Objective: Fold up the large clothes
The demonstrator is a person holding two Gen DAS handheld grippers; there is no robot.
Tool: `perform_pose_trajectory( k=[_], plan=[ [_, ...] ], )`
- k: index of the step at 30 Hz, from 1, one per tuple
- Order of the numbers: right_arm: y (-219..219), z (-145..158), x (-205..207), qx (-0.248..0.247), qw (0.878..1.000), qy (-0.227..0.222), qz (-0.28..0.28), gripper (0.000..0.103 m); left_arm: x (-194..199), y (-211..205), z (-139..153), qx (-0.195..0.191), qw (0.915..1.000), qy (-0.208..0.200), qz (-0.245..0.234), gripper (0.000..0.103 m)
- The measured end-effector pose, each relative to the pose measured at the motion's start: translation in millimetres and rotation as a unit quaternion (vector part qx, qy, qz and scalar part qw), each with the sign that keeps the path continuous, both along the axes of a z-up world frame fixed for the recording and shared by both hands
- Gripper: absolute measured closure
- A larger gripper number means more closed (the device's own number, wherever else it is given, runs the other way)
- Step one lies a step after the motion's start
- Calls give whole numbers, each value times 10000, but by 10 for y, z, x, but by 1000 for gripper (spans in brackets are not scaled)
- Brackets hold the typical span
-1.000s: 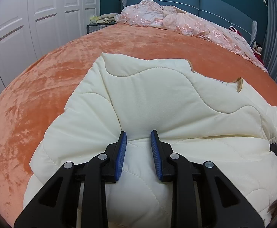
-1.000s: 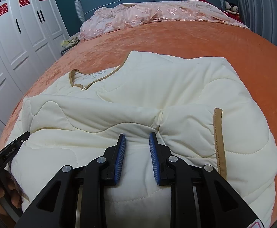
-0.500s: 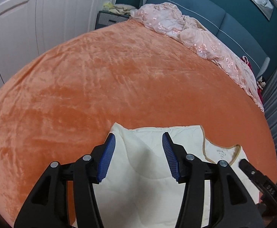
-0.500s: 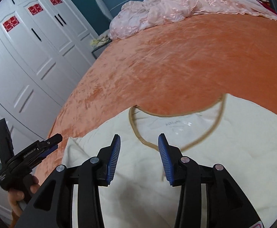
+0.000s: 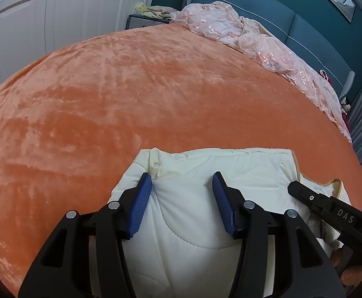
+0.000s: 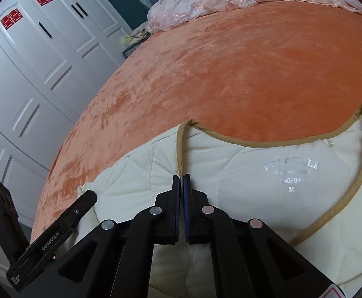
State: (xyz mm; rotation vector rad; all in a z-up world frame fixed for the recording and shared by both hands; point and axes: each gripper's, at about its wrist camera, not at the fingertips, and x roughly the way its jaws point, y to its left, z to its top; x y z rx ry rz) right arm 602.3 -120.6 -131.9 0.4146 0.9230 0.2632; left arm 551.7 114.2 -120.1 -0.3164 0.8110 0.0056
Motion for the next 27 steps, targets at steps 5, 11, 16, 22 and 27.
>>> perform_pose_trajectory(
  k=[5,11,16,22,27],
  plan=[
    [-17,-74,22,-206,9995,42,-214,103,2,-35,-22,181,9998,-5,29,53],
    [-604,178,-261,47,9899,-177,-1408,103,53,-107,30,518,9984,210,17,53],
    [-1595,590,-744,-134,9790,-369,-2002,94,-159,-367,581,631,9968,-263,-411,54],
    [-2192,417,-870,-465,9793,198,-1960,93,-145,-1603,806,29,9809,-62,-1945,53],
    [-2128,175,-819,-860,9855,444,-1395,97,-75,-2476,379,427,9696,364,-2381,54]
  ],
)
